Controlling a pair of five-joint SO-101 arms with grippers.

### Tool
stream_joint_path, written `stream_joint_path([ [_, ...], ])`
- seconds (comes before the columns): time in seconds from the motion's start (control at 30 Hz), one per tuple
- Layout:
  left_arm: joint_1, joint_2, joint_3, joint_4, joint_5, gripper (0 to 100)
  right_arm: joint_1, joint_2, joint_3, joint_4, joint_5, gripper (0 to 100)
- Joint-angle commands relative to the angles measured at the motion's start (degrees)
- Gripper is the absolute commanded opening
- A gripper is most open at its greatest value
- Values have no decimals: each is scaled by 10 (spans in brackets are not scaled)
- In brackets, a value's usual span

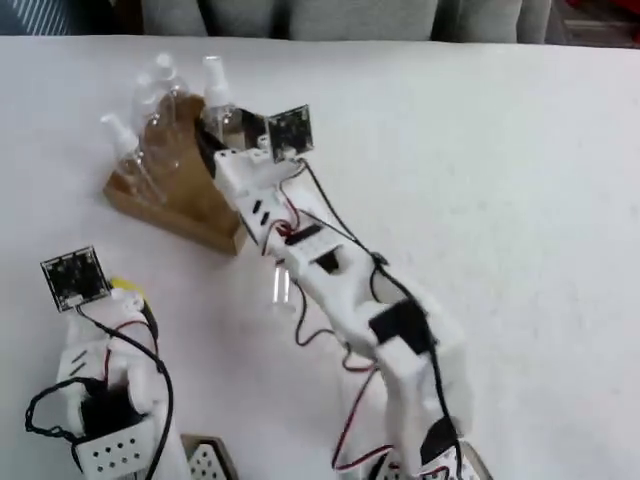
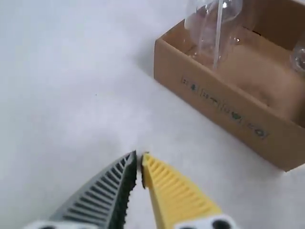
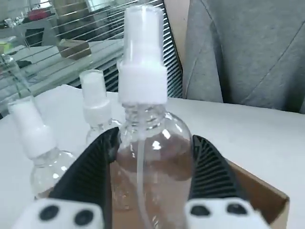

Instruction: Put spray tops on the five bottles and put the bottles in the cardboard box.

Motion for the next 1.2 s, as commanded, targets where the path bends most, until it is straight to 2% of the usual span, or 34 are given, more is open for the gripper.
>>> stream_joint_path([
  [0.0, -4, 0, -1, -4, -8, 22, 14, 36, -77, -15, 26, 17],
  [0.17, -4, 0, -1, -4, -8, 22, 17, 102, -139, -15, 77, 17],
  [0.37, -4, 0, -1, -4, -8, 22, 23, 134, -149, -17, 76, 17],
  [0.77, -4, 0, -1, -4, -8, 22, 22, 218, -168, -185, 77, 16],
  [1.17, -4, 0, -1, -4, -7, 22, 28, 236, -203, -152, 76, 16],
])
